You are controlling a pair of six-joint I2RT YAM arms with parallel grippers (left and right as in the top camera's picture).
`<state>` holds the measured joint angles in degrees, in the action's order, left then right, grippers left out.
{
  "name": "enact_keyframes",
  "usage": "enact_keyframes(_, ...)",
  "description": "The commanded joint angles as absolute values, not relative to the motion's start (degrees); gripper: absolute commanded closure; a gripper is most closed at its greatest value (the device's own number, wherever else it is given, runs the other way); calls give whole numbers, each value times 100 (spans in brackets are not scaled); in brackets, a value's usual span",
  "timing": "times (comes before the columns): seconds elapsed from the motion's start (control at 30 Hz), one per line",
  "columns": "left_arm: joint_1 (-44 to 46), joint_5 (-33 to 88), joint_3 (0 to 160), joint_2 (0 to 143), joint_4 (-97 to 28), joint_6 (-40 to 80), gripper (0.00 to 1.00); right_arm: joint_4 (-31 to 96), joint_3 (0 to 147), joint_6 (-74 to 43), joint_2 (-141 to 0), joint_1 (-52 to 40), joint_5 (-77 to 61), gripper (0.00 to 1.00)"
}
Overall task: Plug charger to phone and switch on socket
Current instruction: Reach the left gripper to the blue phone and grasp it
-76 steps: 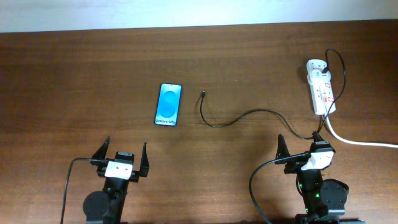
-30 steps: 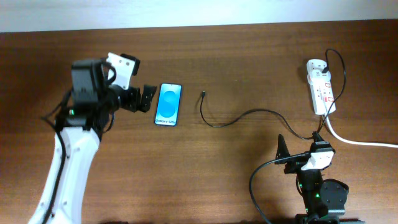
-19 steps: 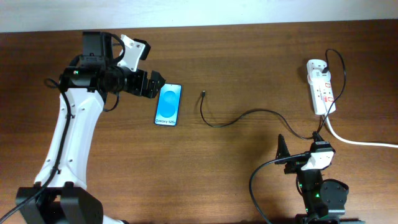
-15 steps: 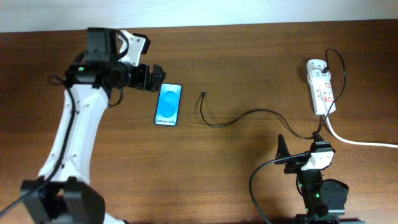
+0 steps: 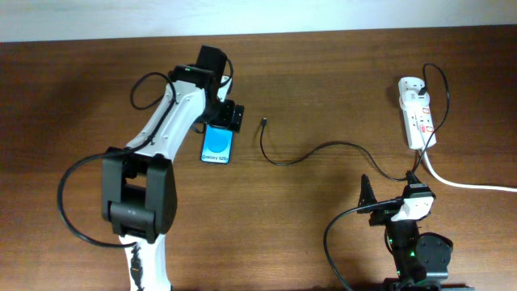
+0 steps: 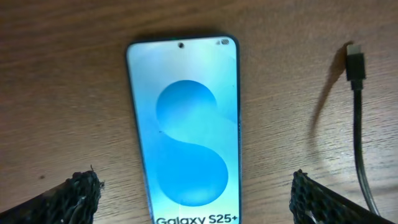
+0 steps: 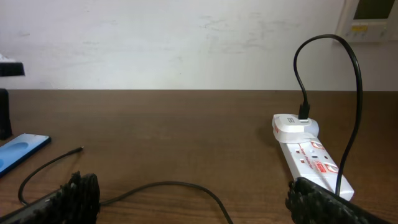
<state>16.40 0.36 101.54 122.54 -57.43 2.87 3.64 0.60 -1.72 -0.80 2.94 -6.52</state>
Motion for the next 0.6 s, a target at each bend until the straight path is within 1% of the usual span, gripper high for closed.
enact_keyframes(0.0,1684,-49,10248,12652,-5752,368,0,392,32,-198,-36,263,-687,1)
enact_keyframes(0.13,1673,-432,10241,12772,-5756,585,0,392,32,-200,-36,263,-687,2)
enact_keyframes(0.43,1715,-388,10237,13148,-5551,663,0,392,32,-198,-36,263,-687,2)
enact_keyframes(0.53,1717,-364,10237,13187,-5551,687,3,392,32,-200,-36,263,-687,2)
enact_keyframes(0.57,1717,-316,10237,13220,-5555,687,7,392,32,-200,-36,263,-687,1)
